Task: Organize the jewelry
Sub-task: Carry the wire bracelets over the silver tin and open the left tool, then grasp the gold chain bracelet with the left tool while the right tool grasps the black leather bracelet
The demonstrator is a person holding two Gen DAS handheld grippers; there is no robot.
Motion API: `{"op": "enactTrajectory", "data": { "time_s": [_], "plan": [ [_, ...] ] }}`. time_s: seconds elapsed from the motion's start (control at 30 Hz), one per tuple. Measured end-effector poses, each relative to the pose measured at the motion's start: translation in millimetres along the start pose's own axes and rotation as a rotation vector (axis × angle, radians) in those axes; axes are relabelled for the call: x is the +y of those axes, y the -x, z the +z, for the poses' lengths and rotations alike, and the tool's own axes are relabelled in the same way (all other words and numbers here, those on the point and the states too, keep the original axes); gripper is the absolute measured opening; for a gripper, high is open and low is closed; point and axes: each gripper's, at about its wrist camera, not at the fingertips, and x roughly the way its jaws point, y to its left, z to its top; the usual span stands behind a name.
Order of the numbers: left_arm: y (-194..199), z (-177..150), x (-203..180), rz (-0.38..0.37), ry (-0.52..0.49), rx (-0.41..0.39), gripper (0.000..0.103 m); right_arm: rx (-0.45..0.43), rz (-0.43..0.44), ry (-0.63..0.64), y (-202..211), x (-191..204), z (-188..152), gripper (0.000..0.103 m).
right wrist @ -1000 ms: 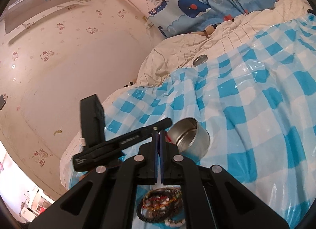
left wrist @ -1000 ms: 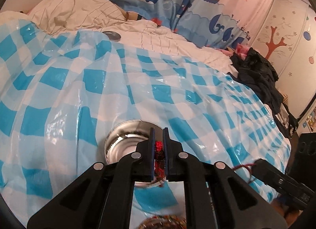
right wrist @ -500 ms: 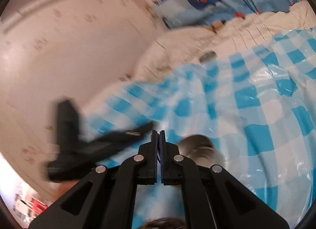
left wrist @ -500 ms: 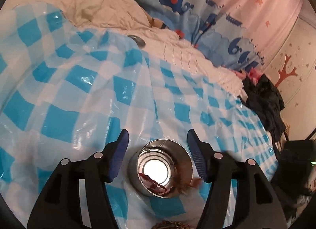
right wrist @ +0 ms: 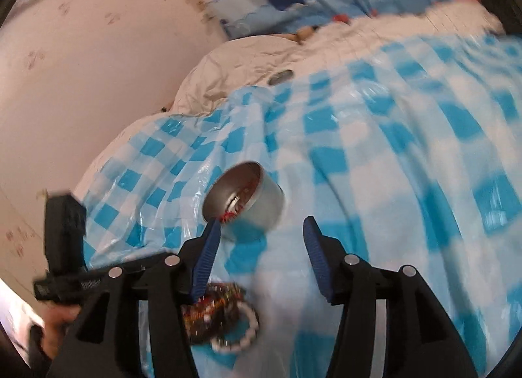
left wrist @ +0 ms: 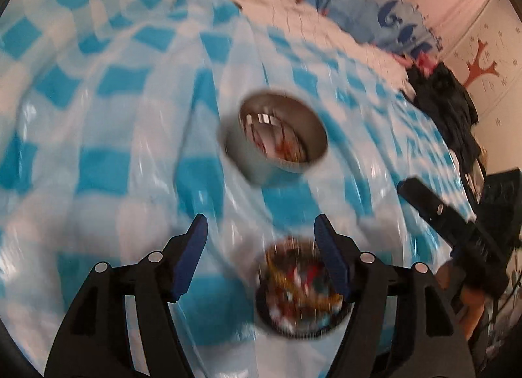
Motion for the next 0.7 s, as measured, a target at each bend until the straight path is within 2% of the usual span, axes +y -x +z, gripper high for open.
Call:
{"op": "enactTrajectory", "data": {
  "time_s": [0.13,0.23,0.37,0.47,0.53,0.57,0.6,0.7],
  "plan": [
    [-8.0,-10.6,1.5,0.008,-0.002,0.034,0.064,0.009,0.041,-0.098,0.5,-13.4,-1.0,0.052],
    [-16.0,-9.7,2.1,-0.041,0.029,0.073,0.063,0.014,0.042,-0.107,-2.4,-13.6,-1.0,0.052],
    [-27.3,-9.1,-3.7,-0.009,0.002,0.109,0.056,0.026,0.045,-0.130,-6.5,-18.0,-1.6,0.052],
    [-30.3,-9.4,-5.4,-0.016,-0.006,0.116,0.043,0.031,0.044,-0.145,-9.6,-20.2,-1.7,0.053],
    [-28.7,-8.3,-7.5,-0.027,-0.026,0.109,0.019,0.031,0.044,-0.144,-9.7,-20.8,-1.8,0.054],
    [-27.4,-8.2,-9.5,-0.017,-0.042,0.100,0.015,0.032,0.045,-0.142,-10.2,-20.3,-1.8,0.054],
    [-26.3,-7.7,-12.5,-0.004,-0.065,0.088,0.006,0.032,0.047,-0.142,-10.4,-20.8,-1.9,0.055],
    [-20.5,-4.6,-14.6,-0.010,-0.078,0.061,0.004,0.036,0.050,-0.133,-12.0,-19.8,-2.8,0.055]
  ]
}}
